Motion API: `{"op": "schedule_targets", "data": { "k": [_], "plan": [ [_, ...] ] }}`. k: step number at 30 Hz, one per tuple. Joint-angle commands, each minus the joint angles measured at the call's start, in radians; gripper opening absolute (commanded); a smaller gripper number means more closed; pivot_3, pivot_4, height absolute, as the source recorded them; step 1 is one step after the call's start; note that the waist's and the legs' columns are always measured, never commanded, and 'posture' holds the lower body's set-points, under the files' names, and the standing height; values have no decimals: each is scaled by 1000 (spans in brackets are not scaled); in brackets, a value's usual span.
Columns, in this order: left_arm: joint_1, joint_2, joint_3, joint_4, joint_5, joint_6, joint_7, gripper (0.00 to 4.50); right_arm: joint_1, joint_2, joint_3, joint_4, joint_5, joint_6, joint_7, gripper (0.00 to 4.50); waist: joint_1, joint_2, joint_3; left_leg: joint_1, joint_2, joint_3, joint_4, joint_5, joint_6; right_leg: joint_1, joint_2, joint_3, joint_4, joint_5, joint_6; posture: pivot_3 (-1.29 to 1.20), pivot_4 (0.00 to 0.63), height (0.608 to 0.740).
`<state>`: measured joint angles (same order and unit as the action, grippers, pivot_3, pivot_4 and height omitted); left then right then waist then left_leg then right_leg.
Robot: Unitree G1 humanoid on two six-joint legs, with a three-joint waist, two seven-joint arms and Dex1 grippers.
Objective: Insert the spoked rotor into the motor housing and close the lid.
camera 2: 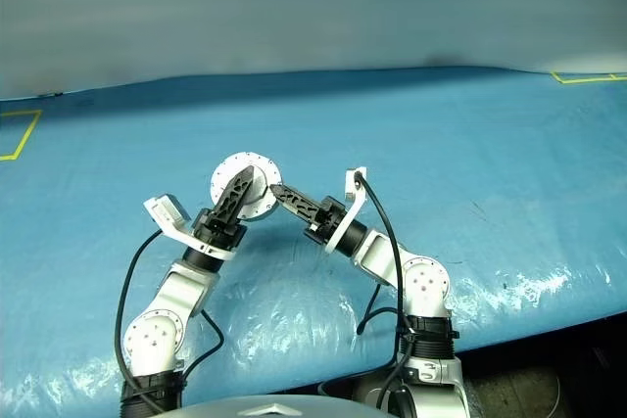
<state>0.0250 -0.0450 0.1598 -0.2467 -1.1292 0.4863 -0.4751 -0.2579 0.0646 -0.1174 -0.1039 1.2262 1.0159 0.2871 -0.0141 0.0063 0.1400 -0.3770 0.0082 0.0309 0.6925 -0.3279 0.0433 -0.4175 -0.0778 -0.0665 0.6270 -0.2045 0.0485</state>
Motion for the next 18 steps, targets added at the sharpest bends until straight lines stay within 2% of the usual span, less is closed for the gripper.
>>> {"op": "schedule_targets", "data": {
  "k": [1,4,7,10,18],
  "plan": [
    [11,-7,-9,4,11,2,12,4483,-10,8,8,-67,46,-2,5,1197,0,0,0,0,0,0,0,0,0,0,0,0,0,0,0,0,150,740],
    [16,-21,-12,-3,46,-26,27,4483,-7,8,5,-68,48,-7,-4,1197,1,0,0,0,0,0,0,0,0,0,0,0,0,0,0,0,150,740],
    [18,-35,-8,-8,41,-35,22,3945,-3,6,7,-73,35,-15,-12,1197,2,0,0,0,0,0,1,0,0,0,0,0,0,0,0,0,150,740],
    [8,-22,-17,-5,63,-23,57,2990,-3,8,9,-70,31,-20,-19,1197,2,0,0,0,0,0,1,0,0,0,0,0,0,0,0,0,150,740],
    [10,-15,-47,-25,100,-56,78,2866,-17,18,20,-64,8,-40,-23,1197,1,0,0,0,0,0,1,0,1,0,0,0,0,0,0,0,150,740]
  ]
}}
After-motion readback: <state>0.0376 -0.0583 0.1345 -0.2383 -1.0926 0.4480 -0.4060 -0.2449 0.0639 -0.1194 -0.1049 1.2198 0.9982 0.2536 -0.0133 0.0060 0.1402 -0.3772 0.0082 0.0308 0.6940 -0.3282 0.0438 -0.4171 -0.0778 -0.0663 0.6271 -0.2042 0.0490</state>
